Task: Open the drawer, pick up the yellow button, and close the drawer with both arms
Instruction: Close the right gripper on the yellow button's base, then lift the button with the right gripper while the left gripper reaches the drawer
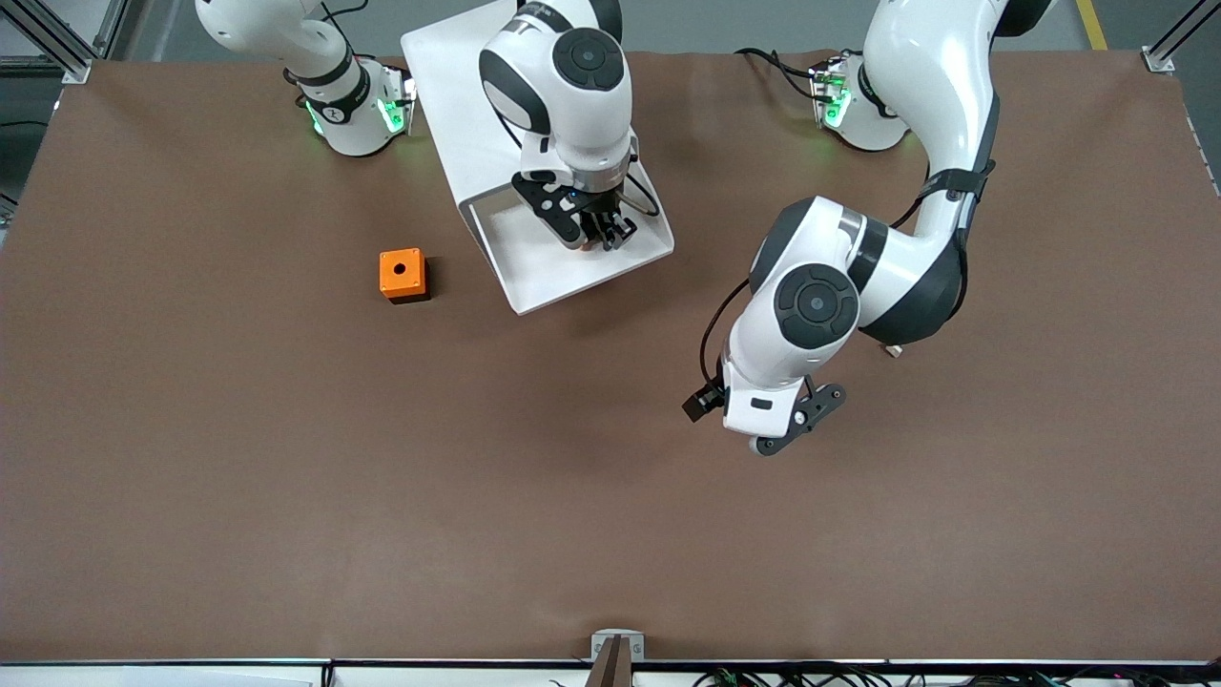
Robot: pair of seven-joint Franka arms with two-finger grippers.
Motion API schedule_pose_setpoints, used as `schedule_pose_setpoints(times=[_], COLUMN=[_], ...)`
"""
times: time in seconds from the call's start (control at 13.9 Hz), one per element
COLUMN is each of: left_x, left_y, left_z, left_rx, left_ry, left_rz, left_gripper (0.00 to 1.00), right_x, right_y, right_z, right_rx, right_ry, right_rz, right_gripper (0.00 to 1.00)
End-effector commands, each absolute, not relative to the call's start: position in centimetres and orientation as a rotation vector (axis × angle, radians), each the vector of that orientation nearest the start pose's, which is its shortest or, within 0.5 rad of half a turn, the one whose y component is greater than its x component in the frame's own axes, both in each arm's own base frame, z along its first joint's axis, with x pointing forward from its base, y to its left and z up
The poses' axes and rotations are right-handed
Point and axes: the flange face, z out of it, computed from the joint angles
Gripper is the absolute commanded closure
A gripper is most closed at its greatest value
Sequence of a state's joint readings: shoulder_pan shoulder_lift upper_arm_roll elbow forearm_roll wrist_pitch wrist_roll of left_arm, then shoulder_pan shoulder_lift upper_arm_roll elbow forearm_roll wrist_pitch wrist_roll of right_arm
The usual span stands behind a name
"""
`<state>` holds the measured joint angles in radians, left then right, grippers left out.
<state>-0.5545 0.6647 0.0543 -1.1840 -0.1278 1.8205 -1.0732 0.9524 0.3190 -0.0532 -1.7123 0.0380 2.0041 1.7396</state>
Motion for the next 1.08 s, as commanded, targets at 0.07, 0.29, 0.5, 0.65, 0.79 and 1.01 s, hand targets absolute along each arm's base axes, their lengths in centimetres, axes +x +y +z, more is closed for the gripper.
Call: schedule_pose_setpoints(times=[0.07, 0.29, 0.5, 0.65, 0.79, 1.01], left_x=[63.1, 63.1, 63.0, 63.1, 63.0, 62.4], left_y=[-37.0, -37.0, -37.0, -37.0, -37.1, -38.2], left_z=[40.2, 40.2, 40.3, 40.3, 40.3, 40.2], left_rx=[-3.039, -3.039, -3.042, -3.040, -3.043, -3.048], left_ry=[-0.894, -0.894, -0.893, -0.894, -0.891, -0.868], left_rz=[0.104, 0.104, 0.105, 0.102, 0.105, 0.108], left_gripper=[0.01, 0.01, 0.01, 0.01, 0.01, 0.01], right_x=[40.1, 40.2, 41.6, 43.1, 44.4, 47.5], right_y=[51.0, 51.0, 50.5, 49.7, 48.2, 44.4], right_z=[40.5, 40.6, 41.8, 43.0, 43.5, 44.2], right_rx=[-2.878, -2.874, -2.845, -2.832, -2.868, -2.960], right_ry=[1.307, 1.309, 1.320, 1.297, 1.271, 1.150], right_rz=[0.014, 0.015, 0.008, 0.016, 0.030, 0.063], right_gripper=[0.71, 0.97, 1.00, 1.00, 1.00, 1.00])
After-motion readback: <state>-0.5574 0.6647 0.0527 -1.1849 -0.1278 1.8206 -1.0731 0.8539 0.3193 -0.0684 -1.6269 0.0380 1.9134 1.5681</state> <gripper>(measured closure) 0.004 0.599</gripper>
